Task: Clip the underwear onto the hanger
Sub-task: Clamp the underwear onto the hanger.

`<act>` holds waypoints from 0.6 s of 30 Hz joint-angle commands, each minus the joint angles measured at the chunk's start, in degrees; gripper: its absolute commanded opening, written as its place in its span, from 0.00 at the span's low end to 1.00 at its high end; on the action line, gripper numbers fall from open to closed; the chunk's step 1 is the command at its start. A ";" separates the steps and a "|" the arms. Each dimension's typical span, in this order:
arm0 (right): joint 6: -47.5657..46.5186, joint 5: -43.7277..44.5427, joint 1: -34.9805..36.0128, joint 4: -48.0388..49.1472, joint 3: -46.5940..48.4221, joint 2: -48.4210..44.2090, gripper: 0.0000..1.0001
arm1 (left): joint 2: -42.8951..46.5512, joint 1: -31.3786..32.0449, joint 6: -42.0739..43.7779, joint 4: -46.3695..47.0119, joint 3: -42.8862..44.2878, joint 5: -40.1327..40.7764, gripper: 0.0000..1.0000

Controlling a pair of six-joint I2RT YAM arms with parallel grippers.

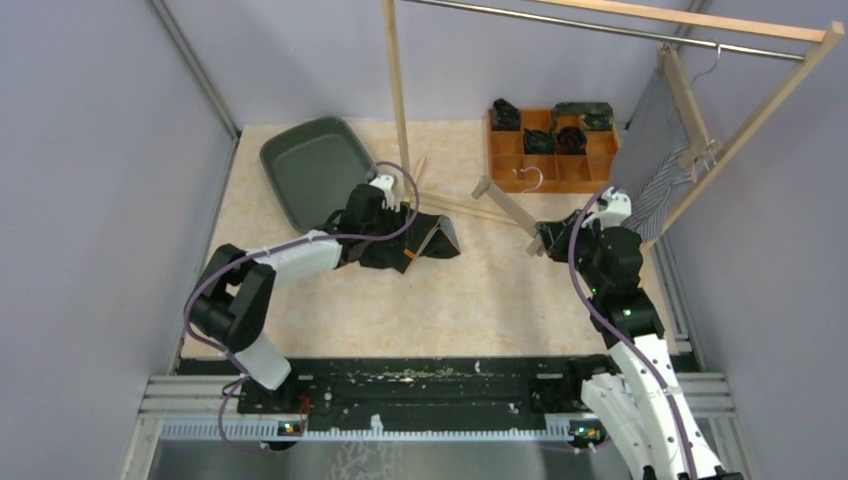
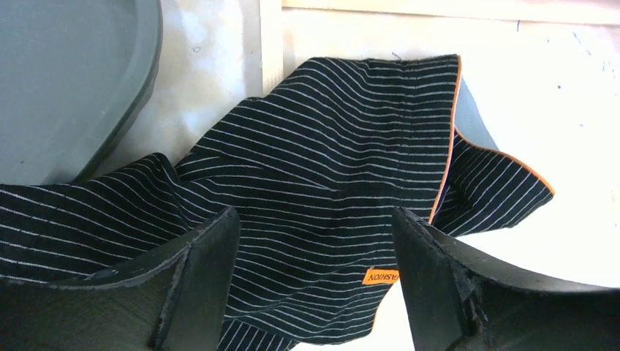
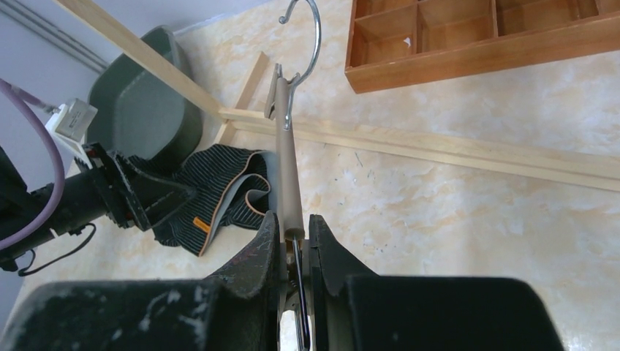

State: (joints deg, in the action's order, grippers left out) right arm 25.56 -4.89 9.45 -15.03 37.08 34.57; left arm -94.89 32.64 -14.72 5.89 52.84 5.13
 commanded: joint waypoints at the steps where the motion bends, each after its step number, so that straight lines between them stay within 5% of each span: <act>1: -0.34 -0.64 -0.41 4.87 -0.28 -0.12 0.00 | -0.60 -0.80 3.48 -1.57 1.73 -5.12 0.80; 13: -0.24 -1.02 -0.37 5.39 -1.13 0.25 0.00 | -5.60 -1.43 5.15 -5.79 2.29 -11.39 0.79; 16: -0.25 -0.79 -0.45 5.16 -1.26 -0.06 0.00 | -7.75 -1.44 4.92 -7.42 3.61 -12.12 0.67; 18: -0.32 -0.67 -0.40 4.95 -1.31 -0.35 0.00 | -8.58 -1.45 4.28 -8.19 4.48 -12.05 0.49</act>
State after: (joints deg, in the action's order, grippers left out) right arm 25.56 -5.39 9.45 -14.17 35.24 35.35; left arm -101.19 31.57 -10.22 1.17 55.09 -4.47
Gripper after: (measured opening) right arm 0.102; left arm 0.643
